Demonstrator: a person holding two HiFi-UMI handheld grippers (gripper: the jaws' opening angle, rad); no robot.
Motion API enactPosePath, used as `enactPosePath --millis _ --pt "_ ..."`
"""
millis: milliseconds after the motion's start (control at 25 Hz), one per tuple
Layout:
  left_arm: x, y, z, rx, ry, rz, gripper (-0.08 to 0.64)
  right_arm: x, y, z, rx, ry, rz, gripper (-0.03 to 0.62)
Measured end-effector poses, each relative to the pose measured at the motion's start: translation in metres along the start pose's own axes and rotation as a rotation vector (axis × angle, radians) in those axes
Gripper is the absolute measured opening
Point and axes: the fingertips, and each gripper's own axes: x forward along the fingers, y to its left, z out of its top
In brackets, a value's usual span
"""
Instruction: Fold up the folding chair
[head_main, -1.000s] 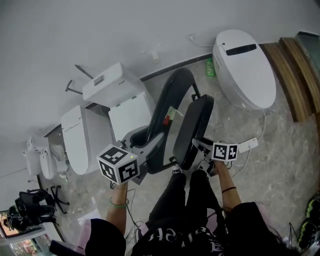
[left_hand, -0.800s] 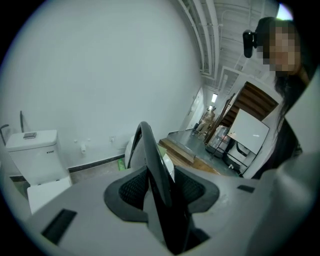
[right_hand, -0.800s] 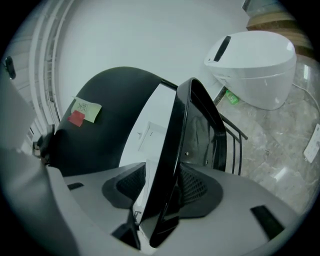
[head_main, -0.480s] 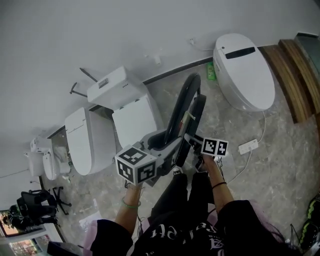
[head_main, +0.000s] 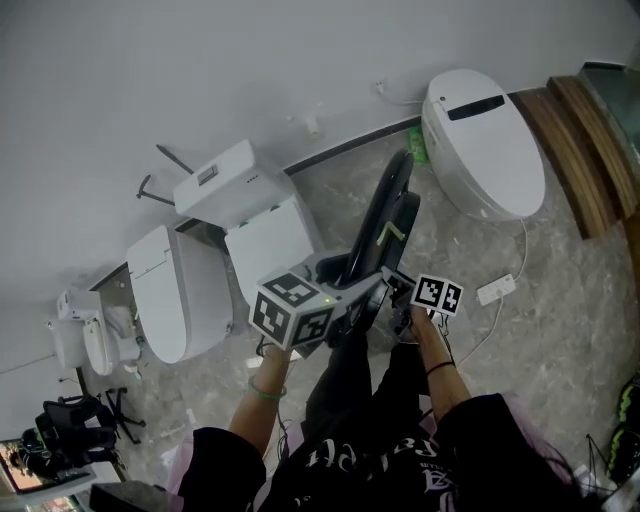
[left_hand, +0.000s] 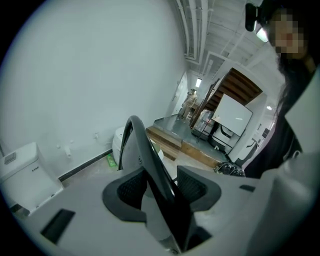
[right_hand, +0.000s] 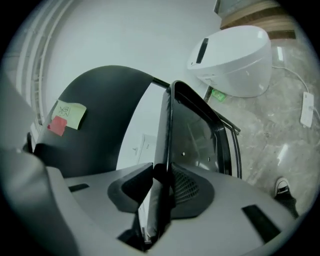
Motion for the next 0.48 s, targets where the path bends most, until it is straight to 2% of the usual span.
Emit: enactPosePath --millis 120,360,480 --pt "-0.008 0.015 0.005 0.026 0.026 -0.056 0.192 0.011 0.007 0.001 0.085 -0.070 0.017 0.106" --pt "-0.024 0.068 0.027 0.054 0.062 -0.141 0.192 0.052 0.028 0.017 0.171 -0.199 0.054 0.089" --pt "-0.035 0.092 0.035 0.061 0.070 -0.180 0.192 0.071 0.038 0.020 0.190 -0.228 0.061 0.084"
